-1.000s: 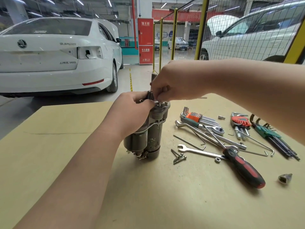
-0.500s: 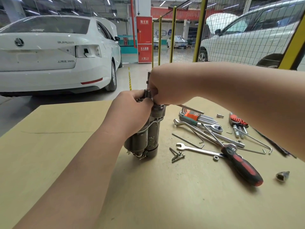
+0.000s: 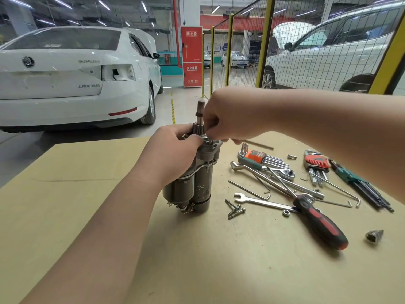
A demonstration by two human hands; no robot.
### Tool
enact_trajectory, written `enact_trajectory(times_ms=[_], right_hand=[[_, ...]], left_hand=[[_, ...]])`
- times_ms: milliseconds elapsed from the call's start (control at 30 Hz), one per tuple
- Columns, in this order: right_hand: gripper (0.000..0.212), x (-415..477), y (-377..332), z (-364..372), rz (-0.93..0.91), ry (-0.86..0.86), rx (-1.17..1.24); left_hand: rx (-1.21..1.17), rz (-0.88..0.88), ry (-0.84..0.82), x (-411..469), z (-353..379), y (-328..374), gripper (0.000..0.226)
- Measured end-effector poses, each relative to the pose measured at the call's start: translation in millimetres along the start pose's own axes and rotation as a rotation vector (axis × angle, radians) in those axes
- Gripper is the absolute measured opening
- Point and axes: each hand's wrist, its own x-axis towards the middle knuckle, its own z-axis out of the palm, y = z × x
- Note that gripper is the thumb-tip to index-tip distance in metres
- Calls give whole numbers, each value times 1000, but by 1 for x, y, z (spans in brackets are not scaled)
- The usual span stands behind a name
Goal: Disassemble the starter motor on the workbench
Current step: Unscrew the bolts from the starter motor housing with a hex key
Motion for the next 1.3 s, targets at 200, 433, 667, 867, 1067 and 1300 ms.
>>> enact_trajectory(times_ms=[200, 433, 667, 867, 1067, 1300], right_hand=[[16, 12, -10, 3, 127, -29, -20], [22, 11, -9, 4, 45, -57, -95], [15, -2, 7, 0, -214, 82, -117], [15, -1, 10, -2, -42, 184, 57], [7, 0, 6, 7, 105, 700, 737], [3, 6, 0, 28, 70, 807, 782]], left_hand=[[102, -57, 83, 3, 9, -1, 18], [46, -45, 55, 3, 7, -2, 20], [-74, -10, -33, 0, -3, -2, 30], [-60, -15, 9, -1, -2, -1, 39], [-77, -15, -4, -2, -2, -2, 42], [-82, -27, -20, 0, -5, -2, 37]])
